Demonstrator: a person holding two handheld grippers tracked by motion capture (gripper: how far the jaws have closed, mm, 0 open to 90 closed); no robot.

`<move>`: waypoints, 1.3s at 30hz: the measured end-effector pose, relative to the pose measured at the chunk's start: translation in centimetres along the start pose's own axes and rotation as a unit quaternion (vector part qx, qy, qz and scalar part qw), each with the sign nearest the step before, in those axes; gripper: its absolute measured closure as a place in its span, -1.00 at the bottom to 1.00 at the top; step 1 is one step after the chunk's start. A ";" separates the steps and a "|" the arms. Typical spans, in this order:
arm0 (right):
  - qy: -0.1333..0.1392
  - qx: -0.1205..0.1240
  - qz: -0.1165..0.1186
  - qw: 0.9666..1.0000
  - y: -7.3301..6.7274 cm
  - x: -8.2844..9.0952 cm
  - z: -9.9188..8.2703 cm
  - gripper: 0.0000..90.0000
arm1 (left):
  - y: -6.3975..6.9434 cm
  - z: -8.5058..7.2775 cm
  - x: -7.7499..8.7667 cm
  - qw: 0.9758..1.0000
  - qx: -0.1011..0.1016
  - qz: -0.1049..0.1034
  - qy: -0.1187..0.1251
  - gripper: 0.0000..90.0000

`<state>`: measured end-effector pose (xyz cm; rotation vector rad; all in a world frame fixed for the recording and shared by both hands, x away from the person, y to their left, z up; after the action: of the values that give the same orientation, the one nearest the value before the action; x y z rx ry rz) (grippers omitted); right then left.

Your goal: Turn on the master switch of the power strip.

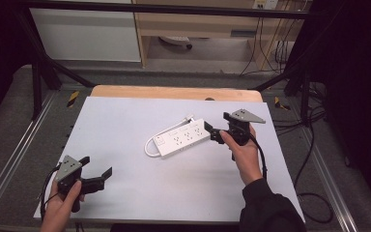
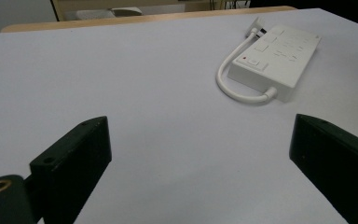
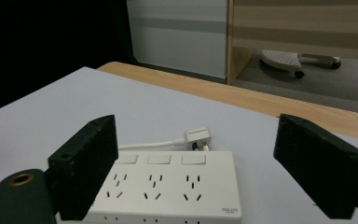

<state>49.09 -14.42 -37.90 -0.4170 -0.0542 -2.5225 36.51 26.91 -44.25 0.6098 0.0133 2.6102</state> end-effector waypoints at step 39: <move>0.002 0.023 -0.004 1.000 -3.3 -6.2 0.9 0.58 | -0.2 0.1 0.2 1.000 0.009 -0.003 0.005 -0.88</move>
<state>52.39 -8.20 -38.83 -0.3933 -0.1130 -2.5252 36.43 27.17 -44.11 0.6017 0.0414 2.6102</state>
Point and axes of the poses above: each handheld gripper's, and its own axes: x roughly backward along the jaws, z roughly out of its top, y roughly to its right, the point moved 6 cm from there along -x, roughly forward along the jaws, and after that the axes turned 3 degrees about x, right-handed, at the moved point
